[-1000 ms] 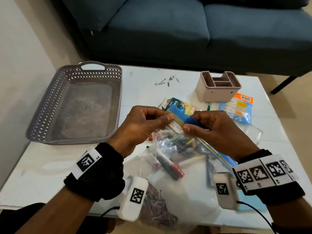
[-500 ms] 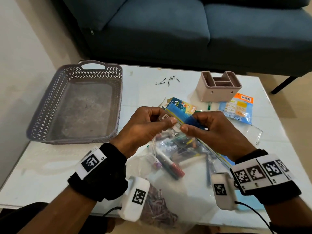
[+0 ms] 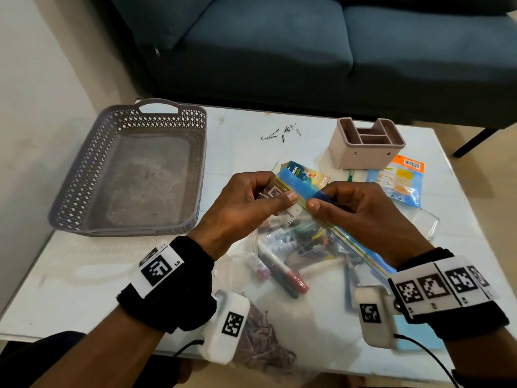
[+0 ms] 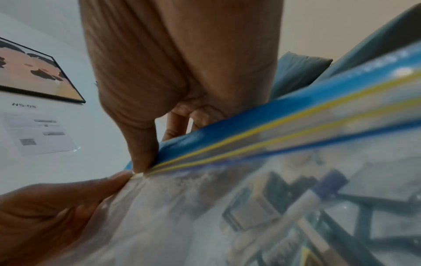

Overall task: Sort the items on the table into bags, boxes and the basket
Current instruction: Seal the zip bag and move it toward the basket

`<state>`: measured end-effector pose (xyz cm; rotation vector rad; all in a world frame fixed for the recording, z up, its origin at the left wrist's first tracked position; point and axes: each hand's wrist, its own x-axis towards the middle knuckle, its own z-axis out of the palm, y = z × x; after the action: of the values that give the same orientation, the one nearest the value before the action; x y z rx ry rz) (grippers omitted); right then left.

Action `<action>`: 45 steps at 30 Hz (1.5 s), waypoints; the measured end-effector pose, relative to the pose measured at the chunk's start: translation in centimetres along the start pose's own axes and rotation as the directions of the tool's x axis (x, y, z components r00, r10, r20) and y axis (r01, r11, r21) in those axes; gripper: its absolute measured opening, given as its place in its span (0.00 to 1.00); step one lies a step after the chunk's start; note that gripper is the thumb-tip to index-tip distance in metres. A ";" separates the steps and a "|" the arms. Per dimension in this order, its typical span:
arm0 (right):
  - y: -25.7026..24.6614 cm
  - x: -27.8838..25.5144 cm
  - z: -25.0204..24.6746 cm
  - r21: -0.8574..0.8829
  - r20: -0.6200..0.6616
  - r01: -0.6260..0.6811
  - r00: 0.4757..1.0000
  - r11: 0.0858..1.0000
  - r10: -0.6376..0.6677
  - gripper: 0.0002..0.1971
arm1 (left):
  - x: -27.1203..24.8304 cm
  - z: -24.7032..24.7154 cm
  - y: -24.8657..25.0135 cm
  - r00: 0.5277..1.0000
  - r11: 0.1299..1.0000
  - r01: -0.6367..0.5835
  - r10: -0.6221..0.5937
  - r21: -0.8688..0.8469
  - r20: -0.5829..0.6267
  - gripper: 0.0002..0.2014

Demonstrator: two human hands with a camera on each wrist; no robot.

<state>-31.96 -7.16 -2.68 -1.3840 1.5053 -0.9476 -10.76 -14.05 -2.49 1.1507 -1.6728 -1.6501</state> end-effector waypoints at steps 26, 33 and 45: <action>0.2 0.5 0.4 -0.314 0.044 0.154 0.988 0.937 -0.148 0.07 | 0.3 -0.8 0.1 0.998 1.000 0.004 -0.003 0.024 -0.058 0.10; 1.0 -0.1 -1.8 -0.343 0.122 0.072 0.992 0.937 -0.031 0.11 | 0.3 -2.4 0.7 0.992 1.000 0.021 -0.019 0.014 -0.128 0.10; 1.5 -0.1 -2.4 -0.308 0.030 0.011 1.000 0.951 -0.002 0.13 | 0.2 -3.1 0.5 0.982 0.999 -0.015 0.024 0.052 -0.186 0.11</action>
<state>-34.75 -6.94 -3.26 -1.6157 1.6796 -0.7117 -8.35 -15.92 -1.71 1.2676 -1.6092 -1.4474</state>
